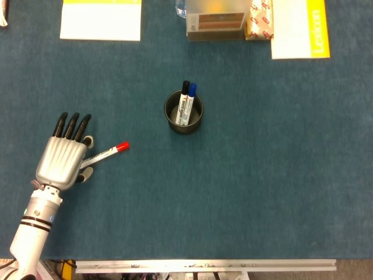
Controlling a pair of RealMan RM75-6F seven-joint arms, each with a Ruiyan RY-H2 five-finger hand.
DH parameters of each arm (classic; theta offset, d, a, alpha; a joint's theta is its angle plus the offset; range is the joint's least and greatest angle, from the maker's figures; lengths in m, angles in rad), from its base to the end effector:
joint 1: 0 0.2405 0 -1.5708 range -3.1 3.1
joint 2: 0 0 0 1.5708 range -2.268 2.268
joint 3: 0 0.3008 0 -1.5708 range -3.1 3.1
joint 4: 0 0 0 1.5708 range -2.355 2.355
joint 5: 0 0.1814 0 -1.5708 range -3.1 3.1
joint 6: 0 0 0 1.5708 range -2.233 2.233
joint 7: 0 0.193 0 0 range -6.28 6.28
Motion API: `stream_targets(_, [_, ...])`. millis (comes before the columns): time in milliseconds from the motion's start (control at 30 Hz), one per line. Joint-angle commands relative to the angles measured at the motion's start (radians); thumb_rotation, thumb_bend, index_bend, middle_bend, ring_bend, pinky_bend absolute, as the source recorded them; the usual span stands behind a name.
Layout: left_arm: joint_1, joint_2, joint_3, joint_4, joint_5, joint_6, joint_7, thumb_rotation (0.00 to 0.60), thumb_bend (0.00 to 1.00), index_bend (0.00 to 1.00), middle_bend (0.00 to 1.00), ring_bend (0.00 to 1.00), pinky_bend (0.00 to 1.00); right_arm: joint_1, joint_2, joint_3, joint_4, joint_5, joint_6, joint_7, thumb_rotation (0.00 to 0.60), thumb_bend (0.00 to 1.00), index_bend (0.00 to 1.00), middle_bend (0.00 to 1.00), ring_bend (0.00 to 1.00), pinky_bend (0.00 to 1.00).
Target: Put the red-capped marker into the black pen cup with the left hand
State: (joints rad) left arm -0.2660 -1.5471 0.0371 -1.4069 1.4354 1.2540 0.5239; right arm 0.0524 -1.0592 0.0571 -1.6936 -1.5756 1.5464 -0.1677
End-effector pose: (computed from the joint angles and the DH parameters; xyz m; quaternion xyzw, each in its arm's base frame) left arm -0.3118 0.2641 0.0084 -0.7512 -0.3069 -0.2582 0.5243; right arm -0.3153 -0.2200 0.2251 0.6227 -0.3156 0.3710 0.6124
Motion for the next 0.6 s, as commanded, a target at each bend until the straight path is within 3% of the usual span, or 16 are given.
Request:
stream_targets(33, [0.002, -0.003, 0.001, 0.007, -0.003, -0.002, -0.004, 0.503, 0.17, 0.41, 0.06, 0.0, 0.0, 0.0, 0.0, 0.0, 0.0, 0.001, 0.0, 0.0, 0.6, 0.0, 0.47, 0.31, 0.25, 0.46])
stream_targets(600, [0.004, -0.002, -0.021, 0.065, -0.034, -0.008, -0.009, 0.51, 0.17, 0.41, 0.06, 0.0, 0.0, 0.001, 0.0, 0.001, 0.001, 0.002, -0.001, -0.001, 0.6, 0.0, 0.47, 0.31, 0.25, 0.46])
